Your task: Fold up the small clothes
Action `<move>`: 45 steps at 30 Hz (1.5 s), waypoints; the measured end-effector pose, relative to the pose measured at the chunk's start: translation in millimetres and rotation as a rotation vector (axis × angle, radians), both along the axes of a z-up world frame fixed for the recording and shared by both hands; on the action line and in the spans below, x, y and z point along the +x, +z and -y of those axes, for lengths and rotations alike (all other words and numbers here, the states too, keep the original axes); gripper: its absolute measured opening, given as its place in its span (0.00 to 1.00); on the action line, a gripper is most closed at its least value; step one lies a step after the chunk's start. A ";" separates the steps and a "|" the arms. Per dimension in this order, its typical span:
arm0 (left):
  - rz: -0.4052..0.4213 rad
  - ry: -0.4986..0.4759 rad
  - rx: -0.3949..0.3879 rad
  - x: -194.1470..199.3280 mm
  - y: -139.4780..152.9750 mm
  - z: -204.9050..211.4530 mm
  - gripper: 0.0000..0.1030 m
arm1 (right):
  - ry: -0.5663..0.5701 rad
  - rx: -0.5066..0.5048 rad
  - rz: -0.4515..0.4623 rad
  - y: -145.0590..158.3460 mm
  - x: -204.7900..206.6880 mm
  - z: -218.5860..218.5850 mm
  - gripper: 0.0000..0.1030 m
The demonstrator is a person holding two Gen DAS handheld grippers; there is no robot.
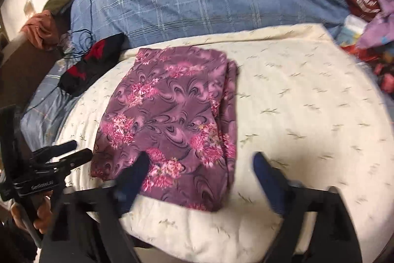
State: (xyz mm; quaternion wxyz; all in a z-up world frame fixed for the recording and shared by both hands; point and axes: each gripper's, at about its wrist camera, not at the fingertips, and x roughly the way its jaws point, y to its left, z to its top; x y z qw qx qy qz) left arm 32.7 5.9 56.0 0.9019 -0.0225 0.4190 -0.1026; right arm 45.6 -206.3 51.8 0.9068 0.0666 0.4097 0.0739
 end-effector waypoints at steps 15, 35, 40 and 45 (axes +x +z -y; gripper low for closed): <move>0.060 0.035 0.159 -28.0 0.4 13.1 0.84 | -0.041 -0.314 0.017 2.8 -53.9 -19.9 1.00; 0.069 -0.005 0.223 -46.2 4.9 15.1 0.84 | -0.057 -0.224 0.024 3.2 -49.0 -3.9 1.00; 0.083 -0.021 0.210 -49.5 11.1 22.4 0.84 | -0.067 -0.219 0.022 3.4 -51.2 -0.3 1.00; 0.093 -0.038 0.195 -51.3 14.1 29.4 0.84 | -0.069 -0.229 0.027 5.3 -53.5 -0.3 1.00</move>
